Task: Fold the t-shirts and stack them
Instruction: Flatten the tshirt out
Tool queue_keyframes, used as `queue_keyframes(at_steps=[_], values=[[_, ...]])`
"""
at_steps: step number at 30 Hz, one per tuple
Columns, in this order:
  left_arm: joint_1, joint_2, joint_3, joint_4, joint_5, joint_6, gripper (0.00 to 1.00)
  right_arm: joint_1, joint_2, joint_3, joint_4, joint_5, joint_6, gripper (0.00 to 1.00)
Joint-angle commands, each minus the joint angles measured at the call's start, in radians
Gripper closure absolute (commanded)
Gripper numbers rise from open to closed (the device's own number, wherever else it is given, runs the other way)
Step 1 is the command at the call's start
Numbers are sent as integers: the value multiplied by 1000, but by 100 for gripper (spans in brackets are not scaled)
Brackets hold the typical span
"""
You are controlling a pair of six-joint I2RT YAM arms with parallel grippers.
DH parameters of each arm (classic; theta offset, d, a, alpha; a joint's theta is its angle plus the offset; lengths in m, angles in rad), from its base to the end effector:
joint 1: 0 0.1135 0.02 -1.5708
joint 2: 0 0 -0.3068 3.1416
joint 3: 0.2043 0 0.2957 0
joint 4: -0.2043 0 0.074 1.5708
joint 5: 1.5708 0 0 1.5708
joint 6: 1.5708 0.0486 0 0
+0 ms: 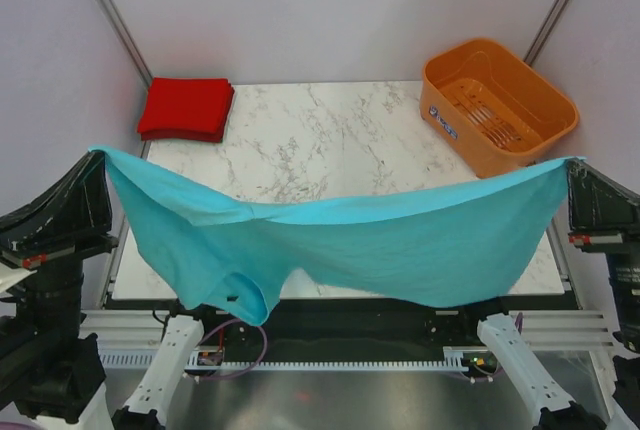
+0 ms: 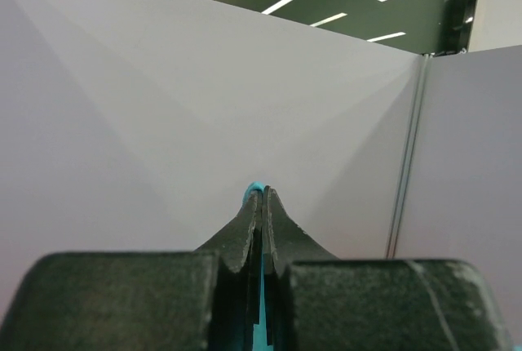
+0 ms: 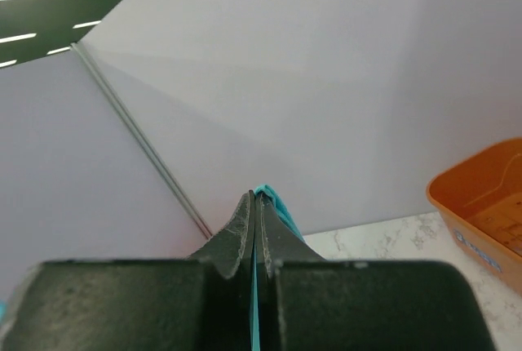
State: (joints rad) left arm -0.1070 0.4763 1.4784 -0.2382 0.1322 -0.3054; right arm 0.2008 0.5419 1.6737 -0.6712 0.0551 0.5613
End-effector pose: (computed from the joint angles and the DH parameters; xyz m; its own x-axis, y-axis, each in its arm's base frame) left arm -0.0594 -0.0001 0.6150 0.5957 -0.3637 -0.7161 0.3980 0.9081 -0.1302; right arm -0.0625 -0.0155 0.6138 0.2885 0.6011 -0.7453 -0.3595 0.7894 0.4975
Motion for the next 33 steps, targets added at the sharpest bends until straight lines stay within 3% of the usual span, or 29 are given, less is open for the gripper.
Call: queue_keyframes(at_steps=[1, 7, 13, 17, 19, 24, 27, 33], values=[[3, 154, 34, -1, -37, 104, 98, 0, 108, -110, 82, 78, -18, 100], [3, 474, -13, 23, -13, 222, 98, 0, 326, -305, 278, 127, -69, 100], [3, 801, -139, 186, -8, 298, 98, 2, 525, -557, 544, 153, -58, 100], [3, 1034, -136, 313, 21, 285, 98, -3, 708, -667, 773, 170, -75, 100], [3, 1192, -64, 318, 46, 267, 98, -9, 847, -667, 837, 166, -92, 100], [3, 1395, 58, 315, 86, 206, 98, -44, 1154, -557, 904, 102, -124, 100], [3, 1458, 98, 310, 72, 189, 98, -67, 1268, -484, 915, 60, -147, 100], [3, 1513, 151, 286, 30, 163, 98, -107, 1337, -436, 964, 11, -175, 100]])
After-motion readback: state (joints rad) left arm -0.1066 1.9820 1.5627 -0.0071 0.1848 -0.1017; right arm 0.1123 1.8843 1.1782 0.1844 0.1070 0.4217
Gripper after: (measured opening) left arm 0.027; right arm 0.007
